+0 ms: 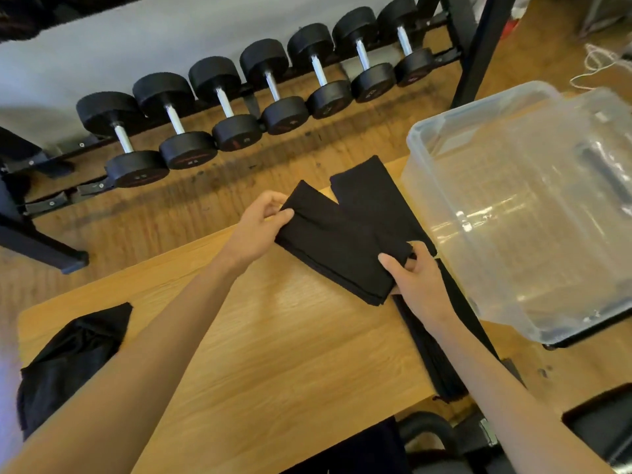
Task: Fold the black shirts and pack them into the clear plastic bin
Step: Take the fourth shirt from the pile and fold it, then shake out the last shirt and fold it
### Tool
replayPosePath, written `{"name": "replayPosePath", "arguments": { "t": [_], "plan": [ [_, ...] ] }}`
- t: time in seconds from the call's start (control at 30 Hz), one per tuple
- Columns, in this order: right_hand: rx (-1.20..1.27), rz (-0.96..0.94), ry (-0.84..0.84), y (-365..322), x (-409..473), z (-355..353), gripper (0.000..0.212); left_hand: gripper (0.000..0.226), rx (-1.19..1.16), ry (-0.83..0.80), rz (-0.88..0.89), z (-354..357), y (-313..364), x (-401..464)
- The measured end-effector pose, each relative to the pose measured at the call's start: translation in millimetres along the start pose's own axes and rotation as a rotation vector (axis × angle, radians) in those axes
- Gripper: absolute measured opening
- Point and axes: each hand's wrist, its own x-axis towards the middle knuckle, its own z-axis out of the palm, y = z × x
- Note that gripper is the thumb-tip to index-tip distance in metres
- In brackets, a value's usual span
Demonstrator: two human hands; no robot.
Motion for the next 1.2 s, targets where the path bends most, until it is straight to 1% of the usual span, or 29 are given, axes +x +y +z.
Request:
{"name": "replayPosePath", "arguments": {
  "t": [0.1,0.17,0.27,0.33,0.47,0.6,0.73,0.8,0.87,0.9,0.97,1.03,1.07,1.13,1.2],
  "plan": [
    [0.208,0.066,0.018,-2,10,-13,0.042,0.011,0.046,0.025,0.090,20,30,36],
    [0.284,0.079,0.067,-4,14,-18,0.037,0.011,0.094,0.024,0.124,33,41,56],
    [0.357,0.068,0.143,-2,18,-21,0.026,0.017,0.143,0.018,0.137,52,50,82],
    [0.369,0.065,0.178,1,20,-22,0.019,0.018,0.160,-0.004,0.127,64,52,95],
    [0.333,0.077,0.208,7,25,-23,0.021,0.016,0.200,-0.046,0.111,84,49,116],
    [0.337,0.109,0.218,10,28,-23,0.023,0.016,0.291,-0.025,0.125,95,41,133],
    [0.302,0.091,0.202,7,25,-27,0.031,0.019,0.378,0.018,0.142,102,33,140],
    [0.224,0.066,0.188,6,19,-28,0.028,0.021,0.376,0.060,0.181,104,33,138],
    [0.011,-0.005,0.236,11,12,-28,0.025,0.026,0.362,0.102,0.234,105,35,133],
    [-0.093,-0.066,0.266,13,10,-27,0.025,0.029,0.349,0.119,0.262,105,35,131],
    [-0.191,-0.247,0.290,10,6,-24,0.021,0.036,0.335,0.149,0.310,105,35,124],
    [-0.312,-0.451,0.290,4,7,-20,0.009,0.040,0.409,0.194,0.381,105,33,116],
    [-0.436,-0.525,0.287,2,12,-16,0.013,0.039,0.474,0.211,0.432,105,32,111],
    [-0.717,-0.608,0.219,4,26,-7,0.039,0.039,0.604,0.188,0.524,108,26,98],
    [-0.922,-0.592,0.146,8,37,0,0.054,0.040,0.709,0.107,0.550,115,20,85]
  ]
}}
